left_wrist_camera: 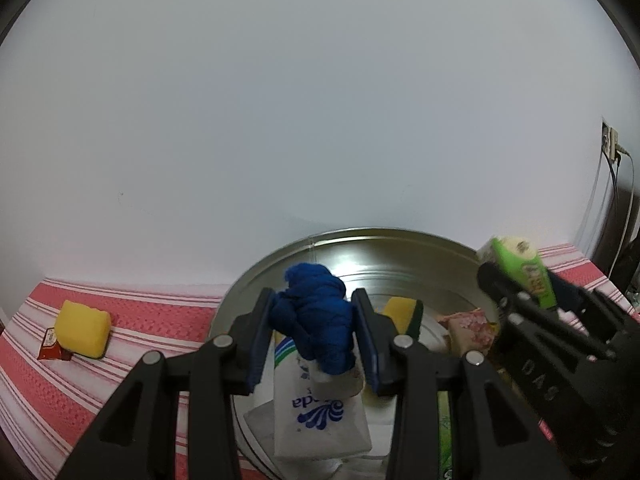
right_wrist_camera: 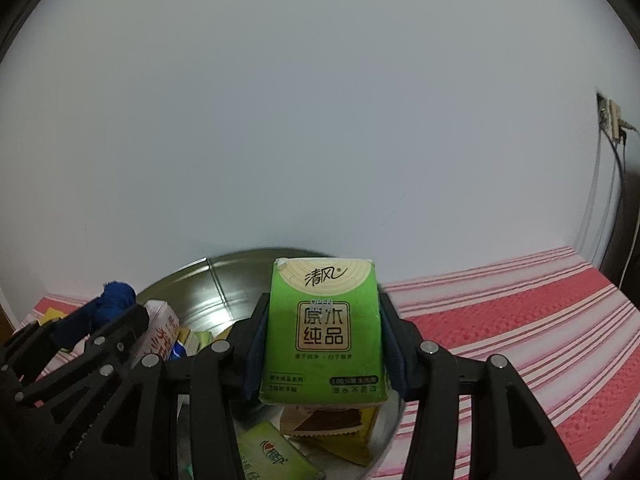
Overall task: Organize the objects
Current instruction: 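Open both grippers to drop the tissue pack and cloth into the tin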
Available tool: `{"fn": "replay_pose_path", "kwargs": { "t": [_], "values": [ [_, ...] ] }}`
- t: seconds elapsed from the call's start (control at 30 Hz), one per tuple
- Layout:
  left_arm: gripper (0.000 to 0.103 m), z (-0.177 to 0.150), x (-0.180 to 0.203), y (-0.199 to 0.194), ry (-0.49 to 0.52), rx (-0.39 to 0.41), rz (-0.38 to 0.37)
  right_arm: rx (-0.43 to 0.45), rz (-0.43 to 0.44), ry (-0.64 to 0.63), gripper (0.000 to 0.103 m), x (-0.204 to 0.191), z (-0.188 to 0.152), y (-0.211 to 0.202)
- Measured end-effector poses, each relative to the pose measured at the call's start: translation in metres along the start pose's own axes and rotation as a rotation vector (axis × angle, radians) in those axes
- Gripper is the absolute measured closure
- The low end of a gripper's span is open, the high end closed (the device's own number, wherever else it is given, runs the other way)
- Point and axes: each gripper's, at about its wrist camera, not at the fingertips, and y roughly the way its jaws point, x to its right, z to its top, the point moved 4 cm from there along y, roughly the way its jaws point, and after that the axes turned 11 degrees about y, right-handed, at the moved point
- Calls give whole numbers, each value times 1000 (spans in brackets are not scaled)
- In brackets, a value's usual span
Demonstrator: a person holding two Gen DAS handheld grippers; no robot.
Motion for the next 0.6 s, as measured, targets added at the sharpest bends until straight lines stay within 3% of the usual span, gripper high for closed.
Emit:
{"fn": "replay_pose_path", "kwargs": {
  "t": [0.17,0.27,0.33,0.4,0.5,0.6],
  "values": [
    [61,5,2,8,11,-4,22,-28,25,-17,51,-12,-12,-12],
    [31,8,-3,2,-8,8,70,-34,53,-1,50,-16,-17,-22],
    [1,11,-16,-8,-50,38,121,-50,81,54,48,-13,-20,-28],
    [0,12,-28,-17,-108,68,136,-55,109,106,40,-26,-23,-34],
    [0,8,-39,-20,-149,34,112,-29,132,128,35,-7,-9,-36],
    [0,-7,-55,-20,-161,9,138,2,161,125,29,-1,-4,-43]
  ]
}}
